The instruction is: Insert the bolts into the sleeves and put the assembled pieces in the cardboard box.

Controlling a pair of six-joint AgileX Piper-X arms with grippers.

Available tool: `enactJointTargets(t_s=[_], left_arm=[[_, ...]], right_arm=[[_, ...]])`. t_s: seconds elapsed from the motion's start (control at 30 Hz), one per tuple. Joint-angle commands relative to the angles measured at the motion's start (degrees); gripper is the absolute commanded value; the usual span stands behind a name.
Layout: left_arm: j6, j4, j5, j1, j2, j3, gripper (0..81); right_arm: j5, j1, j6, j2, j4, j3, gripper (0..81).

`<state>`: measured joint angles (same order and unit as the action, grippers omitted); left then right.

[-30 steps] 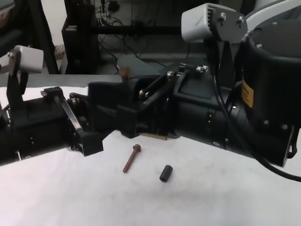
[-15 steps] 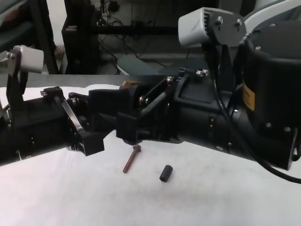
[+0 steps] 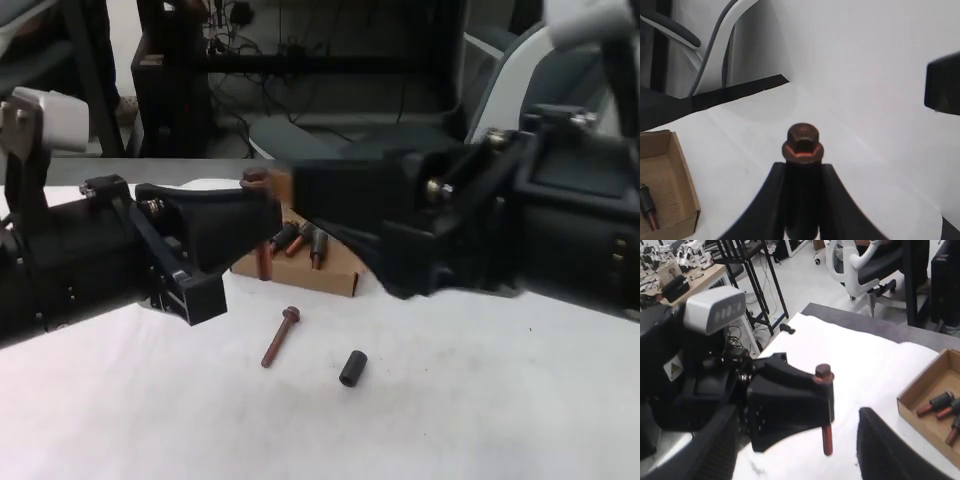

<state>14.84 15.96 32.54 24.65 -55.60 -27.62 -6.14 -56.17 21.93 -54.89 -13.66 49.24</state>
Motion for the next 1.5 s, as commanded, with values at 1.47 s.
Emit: enactJointTargets(t_s=[1.47], left_arm=[[-16.2,-43.8,-11.4,-4.6,-70.3,-71.1,1.7]], right_arm=[[10.4,12.2,-4.3,2.1,-30.4,0.7,68.0]])
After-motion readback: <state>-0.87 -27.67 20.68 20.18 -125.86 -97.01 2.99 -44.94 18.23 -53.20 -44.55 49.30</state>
